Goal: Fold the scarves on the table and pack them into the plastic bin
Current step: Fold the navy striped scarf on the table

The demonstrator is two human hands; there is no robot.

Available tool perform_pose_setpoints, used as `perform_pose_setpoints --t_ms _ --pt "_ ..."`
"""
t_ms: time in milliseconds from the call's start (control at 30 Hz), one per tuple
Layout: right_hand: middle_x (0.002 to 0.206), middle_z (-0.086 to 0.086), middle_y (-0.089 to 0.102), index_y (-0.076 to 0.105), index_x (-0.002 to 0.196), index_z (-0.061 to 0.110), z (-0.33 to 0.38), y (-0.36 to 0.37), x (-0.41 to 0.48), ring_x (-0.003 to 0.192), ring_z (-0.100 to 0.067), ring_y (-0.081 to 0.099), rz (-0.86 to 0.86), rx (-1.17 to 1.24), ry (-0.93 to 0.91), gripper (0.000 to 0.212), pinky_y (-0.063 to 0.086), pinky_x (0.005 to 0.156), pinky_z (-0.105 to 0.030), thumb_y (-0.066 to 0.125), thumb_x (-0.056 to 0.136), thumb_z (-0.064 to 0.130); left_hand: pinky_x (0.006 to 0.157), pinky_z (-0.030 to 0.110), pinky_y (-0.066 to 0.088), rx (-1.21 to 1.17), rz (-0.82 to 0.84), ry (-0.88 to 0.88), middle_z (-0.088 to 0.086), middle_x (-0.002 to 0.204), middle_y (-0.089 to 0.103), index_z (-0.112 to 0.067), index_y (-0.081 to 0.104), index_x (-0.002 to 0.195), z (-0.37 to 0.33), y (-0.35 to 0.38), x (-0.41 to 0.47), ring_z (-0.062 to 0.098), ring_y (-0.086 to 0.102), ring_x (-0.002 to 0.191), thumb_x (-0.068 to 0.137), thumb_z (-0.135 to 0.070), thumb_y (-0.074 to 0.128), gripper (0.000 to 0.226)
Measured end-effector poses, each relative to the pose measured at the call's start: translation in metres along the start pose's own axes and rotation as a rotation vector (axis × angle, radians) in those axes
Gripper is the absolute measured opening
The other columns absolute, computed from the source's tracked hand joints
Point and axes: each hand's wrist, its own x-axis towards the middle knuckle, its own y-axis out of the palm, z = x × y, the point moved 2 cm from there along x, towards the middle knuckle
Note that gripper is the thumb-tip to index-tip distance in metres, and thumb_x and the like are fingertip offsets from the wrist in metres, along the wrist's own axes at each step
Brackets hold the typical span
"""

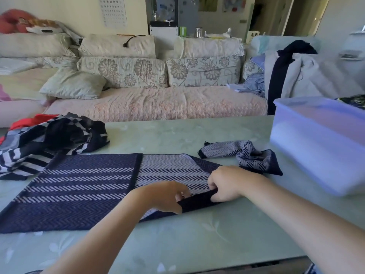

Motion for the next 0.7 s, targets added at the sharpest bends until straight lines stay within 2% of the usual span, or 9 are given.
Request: perform_pose_setpoints --t_ms 67,167,233,300,400,500,567,633,700 --pt "0.087 0.006 0.068 0.069 0.088 0.024 -0.002 0.005 -0.012 0.083 -0.019 0.063 0.105 0.076 0.030 0.030 0.054 0.072 -0.032 0.068 0.076 0.051 0.086 0.029 0.045 0.006 0.103 0.024 -0.018 0.103 0.059 -0.041 0.054 0.128 -0.010 0.002 0.000 0.012 0.059 0.092 0.085 -0.036 0.067 0.045" --pt "0.085 0.004 0.076 0.075 0.099 0.028 -0.011 0.014 -0.027 0.080 -0.018 0.072 0.315 0.375 0.064 0.029 0.062 0.075 -0.037 0.069 0.080 0.049 0.089 0.026 0.046 -0.086 0.240 0.059 -0.020 0.096 0.070 -0.038 0.067 0.115 -0.028 0.004 -0.001 0.007 0.069 0.085 0.092 -0.043 0.058 0.025" --pt "0.084 0.002 0.075 0.075 0.106 0.025 -0.025 0.013 -0.030 0.077 -0.012 0.072 0.251 0.618 0.026 0.021 0.063 0.072 -0.035 0.068 0.088 0.035 0.087 0.027 0.050 -0.130 0.195 0.062 -0.013 0.096 0.073 -0.032 0.070 0.108 -0.036 0.003 0.005 0.006 0.070 0.082 0.095 -0.039 0.054 0.022" --pt "0.084 0.006 0.075 0.075 0.103 0.026 -0.049 0.006 -0.027 0.080 -0.008 0.070 -0.009 0.718 0.062 0.015 0.061 0.077 -0.033 0.065 0.092 0.028 0.085 0.027 0.053 -0.126 0.049 0.053 -0.013 0.094 0.072 -0.031 0.070 0.108 -0.040 0.000 0.020 0.007 0.069 0.083 0.096 -0.029 0.053 0.021" --pt "0.096 0.014 0.070 0.072 0.097 0.033 -0.095 0.003 -0.025 0.094 -0.009 0.066 -0.347 0.562 0.234 0.014 0.052 0.087 -0.029 0.060 0.093 0.025 0.085 0.025 0.051 -0.054 -0.240 0.064 -0.017 0.098 0.063 -0.033 0.069 0.107 -0.052 -0.005 0.052 0.005 0.059 0.086 0.095 -0.022 0.055 0.022" --pt "0.117 0.008 0.063 0.067 0.110 0.036 -0.131 0.016 -0.025 0.113 -0.021 0.059 -0.287 0.376 0.366 0.029 0.048 0.095 -0.035 0.058 0.087 0.022 0.078 0.023 0.044 0.006 -0.381 0.146 -0.012 0.109 0.055 -0.032 0.064 0.118 -0.075 -0.006 0.086 0.008 0.055 0.088 0.092 -0.013 0.056 0.033" --pt "0.126 0.006 0.060 0.063 0.121 0.038 -0.144 0.027 -0.028 0.119 -0.025 0.055 -0.193 0.237 0.413 0.043 0.046 0.096 -0.036 0.058 0.081 0.021 0.078 0.030 0.048 0.063 -0.416 0.178 -0.009 0.119 0.050 -0.033 0.056 0.128 -0.090 -0.005 0.108 0.016 0.056 0.096 0.090 -0.013 0.058 0.044" --pt "0.122 0.002 0.065 0.067 0.114 0.033 -0.155 0.033 -0.030 0.115 -0.027 0.058 -0.206 0.147 0.471 0.037 0.045 0.089 -0.033 0.058 0.081 0.018 0.080 0.037 0.053 0.123 -0.420 0.179 -0.008 0.127 0.048 -0.035 0.049 0.136 -0.101 -0.005 0.127 0.018 0.057 0.104 0.089 -0.023 0.063 0.051" --pt "0.110 -0.002 0.069 0.070 0.100 0.026 -0.166 0.032 -0.033 0.106 -0.029 0.062 -0.290 0.123 0.540 0.023 0.042 0.079 -0.030 0.058 0.083 0.016 0.080 0.037 0.054 0.172 -0.430 0.184 -0.009 0.126 0.053 -0.036 0.052 0.134 -0.112 -0.007 0.139 0.017 0.059 0.104 0.089 -0.036 0.064 0.046"
